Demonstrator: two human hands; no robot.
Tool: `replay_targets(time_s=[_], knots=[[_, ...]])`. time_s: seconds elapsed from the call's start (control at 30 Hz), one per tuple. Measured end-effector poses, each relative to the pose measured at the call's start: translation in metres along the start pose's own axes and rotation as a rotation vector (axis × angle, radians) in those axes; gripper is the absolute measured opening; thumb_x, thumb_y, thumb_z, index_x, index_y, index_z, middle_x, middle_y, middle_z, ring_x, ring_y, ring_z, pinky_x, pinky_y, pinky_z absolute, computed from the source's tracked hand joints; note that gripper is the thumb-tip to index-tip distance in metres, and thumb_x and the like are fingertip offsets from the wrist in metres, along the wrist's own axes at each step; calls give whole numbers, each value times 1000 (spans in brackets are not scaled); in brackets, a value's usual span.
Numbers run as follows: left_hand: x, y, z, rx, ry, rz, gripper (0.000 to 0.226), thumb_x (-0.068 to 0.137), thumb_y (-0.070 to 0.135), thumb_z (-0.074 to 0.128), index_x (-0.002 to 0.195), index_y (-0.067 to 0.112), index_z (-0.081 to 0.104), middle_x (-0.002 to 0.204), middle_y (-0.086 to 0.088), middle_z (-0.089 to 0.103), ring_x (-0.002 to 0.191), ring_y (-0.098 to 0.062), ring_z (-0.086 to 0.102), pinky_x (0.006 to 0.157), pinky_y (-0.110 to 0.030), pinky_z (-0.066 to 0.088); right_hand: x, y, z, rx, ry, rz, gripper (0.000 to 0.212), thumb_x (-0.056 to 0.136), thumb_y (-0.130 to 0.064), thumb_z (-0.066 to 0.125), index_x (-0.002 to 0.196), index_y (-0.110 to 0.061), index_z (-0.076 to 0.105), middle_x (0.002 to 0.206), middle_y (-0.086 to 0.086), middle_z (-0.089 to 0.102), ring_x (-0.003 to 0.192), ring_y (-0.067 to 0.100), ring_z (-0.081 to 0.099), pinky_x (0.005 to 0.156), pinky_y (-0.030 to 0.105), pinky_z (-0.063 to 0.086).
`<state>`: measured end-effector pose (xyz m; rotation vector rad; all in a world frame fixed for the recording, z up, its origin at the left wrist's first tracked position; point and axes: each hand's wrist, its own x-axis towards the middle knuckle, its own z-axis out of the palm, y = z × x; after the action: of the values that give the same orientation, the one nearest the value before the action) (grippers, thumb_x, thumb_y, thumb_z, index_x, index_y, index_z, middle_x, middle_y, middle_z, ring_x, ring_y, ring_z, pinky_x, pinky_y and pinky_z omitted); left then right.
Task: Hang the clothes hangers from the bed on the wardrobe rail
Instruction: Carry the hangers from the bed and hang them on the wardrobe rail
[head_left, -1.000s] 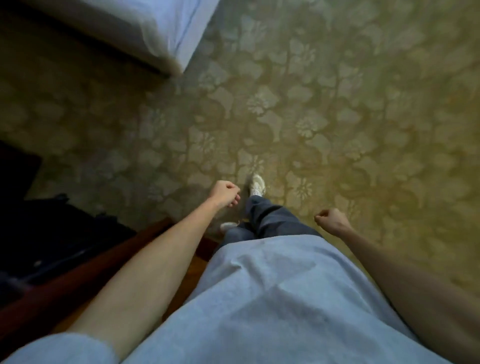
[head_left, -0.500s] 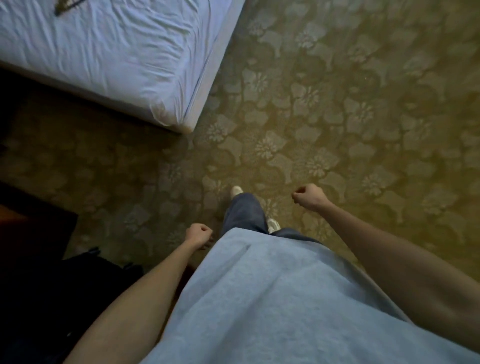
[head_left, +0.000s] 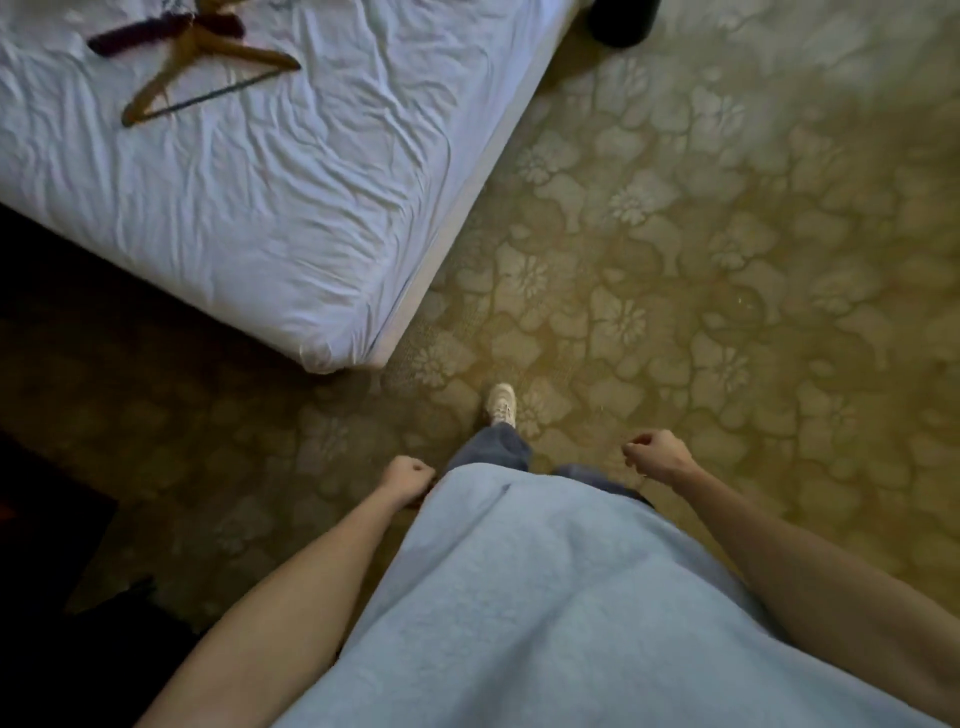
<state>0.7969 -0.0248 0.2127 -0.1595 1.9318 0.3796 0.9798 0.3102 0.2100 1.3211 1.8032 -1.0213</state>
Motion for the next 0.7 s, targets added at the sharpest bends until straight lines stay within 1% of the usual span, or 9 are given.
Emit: replay_targets(time_s=[0.1, 0.13, 0.2, 0.23, 0.3, 0.43, 0.53, 0.6, 0.7], knots=[[29, 110, -25, -57, 17, 57, 21, 96, 10, 58, 82, 2, 72, 67, -7, 67, 55, -17, 60, 44, -22, 46, 23, -7, -55, 80, 48, 76, 26, 88, -19, 60, 81, 1, 74, 81, 21, 73, 71, 25, 63, 69, 36, 53], [35, 149, -31, -52, 6, 85, 20, 97, 11, 57, 86, 2, 72, 67, -6, 68, 54, -15, 61, 41, -21, 45, 28, -11, -73, 114, 62, 98, 25, 87, -18, 60, 75, -1, 73, 77, 19, 72, 69, 25, 61, 68, 36, 52], [50, 229, -42, -32, -27, 155, 19, 99, 13, 56, 89, 5, 70, 70, -6, 69, 54, -13, 61, 40, -19, 45, 44, -18, -111, 195, 94, 133, 24, 87, -17, 60, 66, -12, 71, 72, 9, 71, 77, 27, 64, 75, 39, 54], [56, 268, -47, -20, -34, 187, 19, 100, 13, 56, 89, 6, 70, 72, -6, 69, 55, -13, 61, 40, -18, 46, 54, -21, -130, 232, 111, 143, 24, 88, -18, 60, 67, -14, 71, 75, 7, 72, 81, 29, 66, 79, 41, 55], [72, 339, -52, 19, -42, 223, 19, 100, 13, 56, 88, 7, 70, 72, -5, 69, 55, -12, 61, 40, -17, 46, 79, -22, -168, 287, 121, 176, 22, 90, -18, 61, 75, -8, 73, 82, 11, 73, 84, 30, 68, 82, 45, 56], [110, 466, -60, 79, -35, 242, 20, 100, 16, 57, 87, 10, 70, 74, -3, 71, 58, -11, 63, 46, -19, 48, 149, -31, -256, 289, 93, 202, 24, 93, -17, 60, 88, 2, 74, 88, 19, 73, 81, 31, 67, 81, 45, 56], [134, 531, -70, 68, 8, 185, 20, 101, 15, 57, 86, 9, 69, 77, -7, 70, 59, -15, 62, 49, -23, 49, 204, -69, -338, 234, 95, 156, 26, 89, -14, 58, 80, 7, 70, 81, 25, 70, 67, 25, 55, 64, 33, 45], [141, 557, -77, 73, 36, 115, 26, 100, 13, 57, 77, 8, 68, 72, -10, 69, 57, -19, 61, 53, -28, 51, 229, -111, -392, 185, 102, 86, 19, 88, -15, 58, 75, -4, 67, 77, 15, 67, 69, 24, 57, 64, 31, 43], [146, 582, -90, 109, 67, 27, 36, 95, 9, 59, 59, 10, 65, 58, -7, 61, 53, -20, 54, 54, -26, 45, 264, -185, -463, 179, 82, -53, 17, 88, -17, 59, 86, -7, 72, 84, 8, 71, 81, 25, 66, 71, 35, 52]])
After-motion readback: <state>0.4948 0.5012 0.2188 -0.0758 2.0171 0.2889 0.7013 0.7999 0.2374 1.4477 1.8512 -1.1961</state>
